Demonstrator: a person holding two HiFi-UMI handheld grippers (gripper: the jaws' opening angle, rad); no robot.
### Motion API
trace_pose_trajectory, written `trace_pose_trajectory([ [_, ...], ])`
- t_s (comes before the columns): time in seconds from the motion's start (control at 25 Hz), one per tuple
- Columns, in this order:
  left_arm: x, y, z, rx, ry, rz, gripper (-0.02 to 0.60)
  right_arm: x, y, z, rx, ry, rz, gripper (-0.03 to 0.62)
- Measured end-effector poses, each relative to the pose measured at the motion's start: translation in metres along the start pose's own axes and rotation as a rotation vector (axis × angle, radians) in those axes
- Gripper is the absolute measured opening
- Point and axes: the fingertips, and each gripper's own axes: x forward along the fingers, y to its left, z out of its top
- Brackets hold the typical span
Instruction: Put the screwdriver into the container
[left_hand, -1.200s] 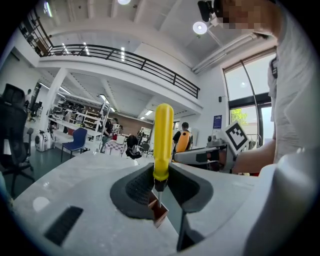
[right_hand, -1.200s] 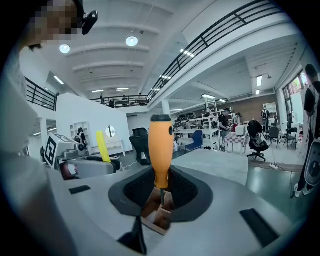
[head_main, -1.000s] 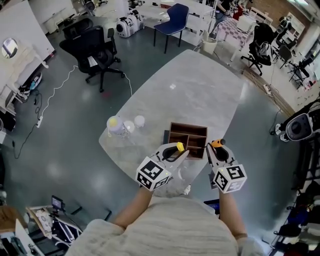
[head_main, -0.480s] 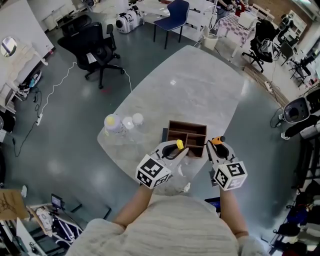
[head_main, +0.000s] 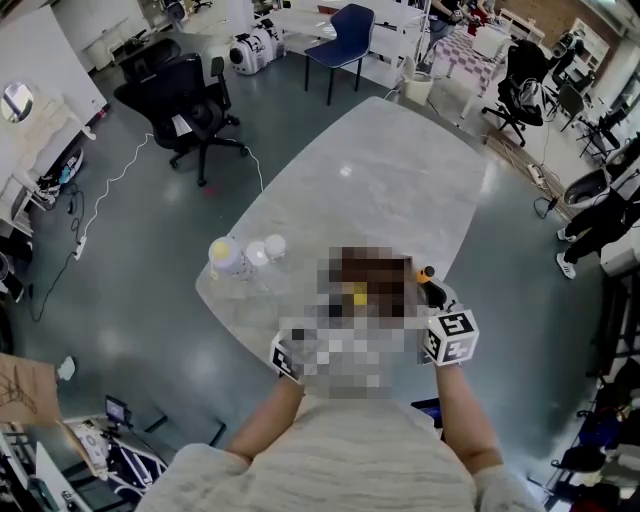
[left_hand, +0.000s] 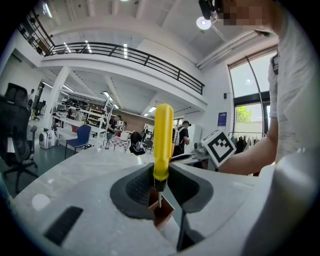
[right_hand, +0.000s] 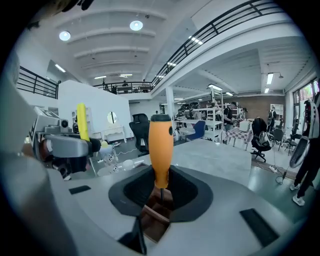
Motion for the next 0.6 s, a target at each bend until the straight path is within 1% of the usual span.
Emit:
trace_pose_trajectory([
  [0.36, -0.003, -0.001, 0.000, 0.005, 0.002, 0.002, 0.091, 0.023, -0.011, -0.032, 0.050, 0.076, -0.020, 0.084],
  [0.6, -0.004, -0.001, 0.000, 0.009, 0.002, -0.001, 0.091, 0.034, -0.012, -0.052, 0.061, 0.135, -0.025, 0.084],
])
